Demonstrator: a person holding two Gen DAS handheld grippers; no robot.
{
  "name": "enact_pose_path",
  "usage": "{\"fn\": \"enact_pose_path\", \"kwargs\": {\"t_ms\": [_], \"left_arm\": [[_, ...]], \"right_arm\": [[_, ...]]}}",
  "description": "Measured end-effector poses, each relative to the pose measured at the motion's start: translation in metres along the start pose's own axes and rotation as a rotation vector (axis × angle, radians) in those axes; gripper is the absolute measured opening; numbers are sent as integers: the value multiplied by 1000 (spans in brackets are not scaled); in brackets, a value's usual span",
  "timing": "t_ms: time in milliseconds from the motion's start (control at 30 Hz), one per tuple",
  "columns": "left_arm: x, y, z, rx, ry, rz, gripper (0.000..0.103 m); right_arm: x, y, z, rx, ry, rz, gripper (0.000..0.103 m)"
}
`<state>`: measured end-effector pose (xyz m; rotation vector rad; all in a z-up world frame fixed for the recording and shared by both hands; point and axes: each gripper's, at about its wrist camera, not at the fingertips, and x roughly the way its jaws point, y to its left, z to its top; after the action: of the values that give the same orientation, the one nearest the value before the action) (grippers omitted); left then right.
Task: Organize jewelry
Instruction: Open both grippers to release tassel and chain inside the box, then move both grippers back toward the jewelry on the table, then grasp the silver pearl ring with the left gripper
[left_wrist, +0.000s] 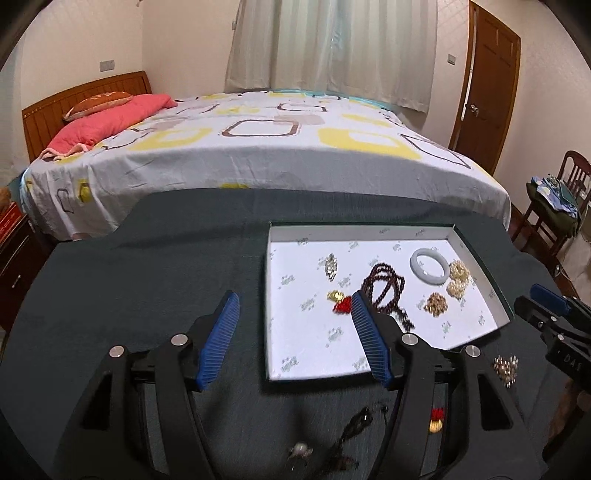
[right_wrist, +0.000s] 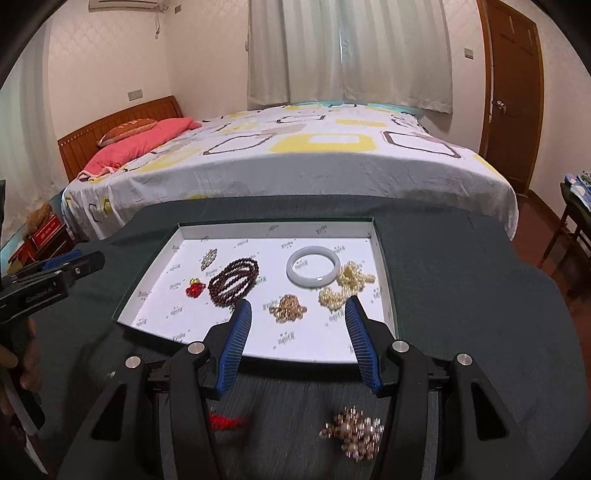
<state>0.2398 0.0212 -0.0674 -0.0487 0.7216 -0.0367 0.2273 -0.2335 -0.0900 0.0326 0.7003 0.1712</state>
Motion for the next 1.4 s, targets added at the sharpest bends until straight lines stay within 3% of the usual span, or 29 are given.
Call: {"fn": "enact_pose_path", "kwargs": {"t_ms": [233, 333, 400, 533, 767, 1067, 1267, 1400], "left_arm": [[-3, 7, -42, -19, 79, 13, 61], [0, 8, -65, -21, 124, 16, 57], [4, 9, -78, -19, 158, 13, 49], [12, 9, -95, -10, 202, 13, 47], [18, 8, -101, 9, 223, 5, 39], [21, 4, -107, 25, 246, -13, 39], [24, 5, -109, 31, 257, -22, 22], [24, 5, -110, 39, 255, -24, 21]], "right_arm": [[-10, -1, -28, 11, 34, -6, 52], [-10, -4, -41, 17, 59, -15, 52], [-11, -6, -48, 23, 75, -17, 52], [-10, -9, -62, 31, 103, -22, 52], [-5, -18, -74, 48, 137, -42, 52], [-2, -20, -79, 52, 152, -43, 52], [-1, -20, -79, 54, 154, -41, 52], [1, -16, -81, 50, 159, -34, 52]]}}
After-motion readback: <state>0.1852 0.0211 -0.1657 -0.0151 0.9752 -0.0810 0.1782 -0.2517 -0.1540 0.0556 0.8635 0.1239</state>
